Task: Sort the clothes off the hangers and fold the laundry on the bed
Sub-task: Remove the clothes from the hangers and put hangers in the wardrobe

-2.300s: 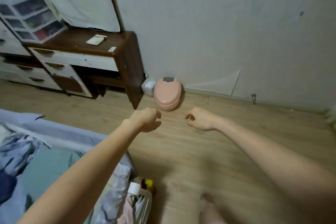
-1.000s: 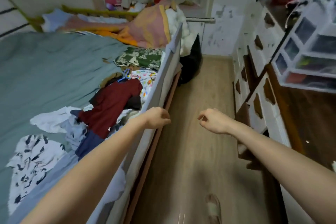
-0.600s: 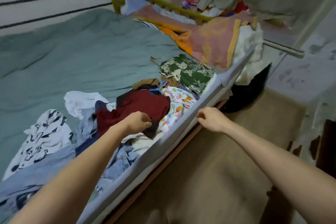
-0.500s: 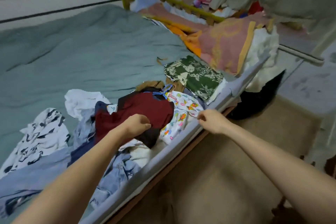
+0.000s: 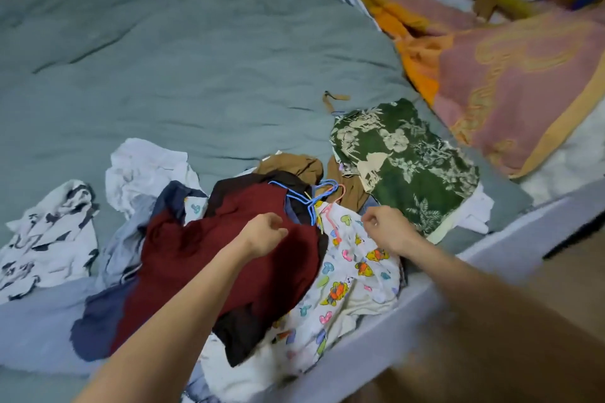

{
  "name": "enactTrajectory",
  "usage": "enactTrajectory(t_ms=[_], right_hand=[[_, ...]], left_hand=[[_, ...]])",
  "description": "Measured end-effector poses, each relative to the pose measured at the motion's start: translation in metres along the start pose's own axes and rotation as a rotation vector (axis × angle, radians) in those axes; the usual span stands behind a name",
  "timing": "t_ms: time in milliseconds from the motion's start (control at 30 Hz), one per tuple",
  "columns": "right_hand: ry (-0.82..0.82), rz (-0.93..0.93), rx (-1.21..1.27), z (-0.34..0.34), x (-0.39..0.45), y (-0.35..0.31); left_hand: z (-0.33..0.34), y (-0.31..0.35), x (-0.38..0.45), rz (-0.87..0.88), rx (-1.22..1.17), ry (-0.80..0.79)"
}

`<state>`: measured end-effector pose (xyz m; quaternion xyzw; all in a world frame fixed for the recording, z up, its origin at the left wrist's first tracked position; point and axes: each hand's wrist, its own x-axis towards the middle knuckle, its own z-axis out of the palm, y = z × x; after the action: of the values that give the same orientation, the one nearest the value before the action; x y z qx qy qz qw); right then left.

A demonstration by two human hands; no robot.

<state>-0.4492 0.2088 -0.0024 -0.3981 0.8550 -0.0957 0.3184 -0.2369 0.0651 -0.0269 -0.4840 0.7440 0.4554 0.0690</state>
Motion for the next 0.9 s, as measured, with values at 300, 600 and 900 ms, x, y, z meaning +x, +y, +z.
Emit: enactTrajectory(t_ms=[300, 600, 900], right_hand=[[-0.19, -0.051, 0.197, 0.026, 0.104, 0.031], [-0.284, -0.021, 0.338, 0.047, 0.12, 0.045], [-0.275, 0.036, 0.409, 0.036, 0.119, 0.055]], left_hand=[[0.07, 0.028, 0.085, -0.266, -0.208, 0.153], [0.098, 0.035, 0.128, -0.337, -0.393, 0.326], [0.087, 0.039, 0.139, -0.424, -0.667, 0.305]])
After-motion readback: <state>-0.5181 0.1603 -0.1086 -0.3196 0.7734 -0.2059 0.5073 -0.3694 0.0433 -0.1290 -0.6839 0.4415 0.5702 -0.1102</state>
